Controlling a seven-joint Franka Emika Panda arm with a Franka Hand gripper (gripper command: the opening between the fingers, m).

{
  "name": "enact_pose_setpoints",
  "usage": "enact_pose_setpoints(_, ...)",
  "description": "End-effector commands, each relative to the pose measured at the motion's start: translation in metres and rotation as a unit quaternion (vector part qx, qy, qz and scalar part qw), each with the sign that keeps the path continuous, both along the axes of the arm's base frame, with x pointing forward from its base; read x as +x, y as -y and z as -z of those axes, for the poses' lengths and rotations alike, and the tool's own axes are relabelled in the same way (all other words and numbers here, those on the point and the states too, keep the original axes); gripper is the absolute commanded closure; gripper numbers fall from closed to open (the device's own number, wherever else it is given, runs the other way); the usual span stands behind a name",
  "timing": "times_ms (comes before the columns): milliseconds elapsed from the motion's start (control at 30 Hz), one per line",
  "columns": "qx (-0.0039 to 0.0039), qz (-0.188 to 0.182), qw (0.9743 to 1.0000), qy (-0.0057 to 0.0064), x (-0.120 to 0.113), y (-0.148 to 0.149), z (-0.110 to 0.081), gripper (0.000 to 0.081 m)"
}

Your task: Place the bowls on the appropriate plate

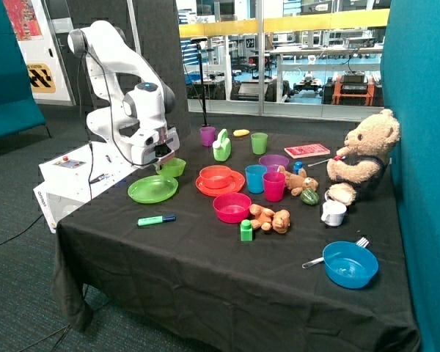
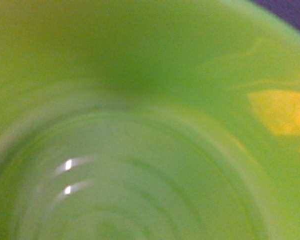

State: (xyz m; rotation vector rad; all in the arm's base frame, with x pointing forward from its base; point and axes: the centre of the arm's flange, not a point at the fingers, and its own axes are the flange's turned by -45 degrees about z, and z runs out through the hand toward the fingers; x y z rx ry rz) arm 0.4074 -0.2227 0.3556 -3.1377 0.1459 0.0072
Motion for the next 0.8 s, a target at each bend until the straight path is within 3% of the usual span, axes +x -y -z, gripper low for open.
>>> enact_pose_setpoints(0, -0.00037, 0.009, 1.0, 0.0023, -0.018, 0.015, 0.002, 0.0808)
enact_pose_setpoints(767, -0.0004, 0.023, 0.9997, 0.0023, -0.031, 0.058, 0.022, 0.0808)
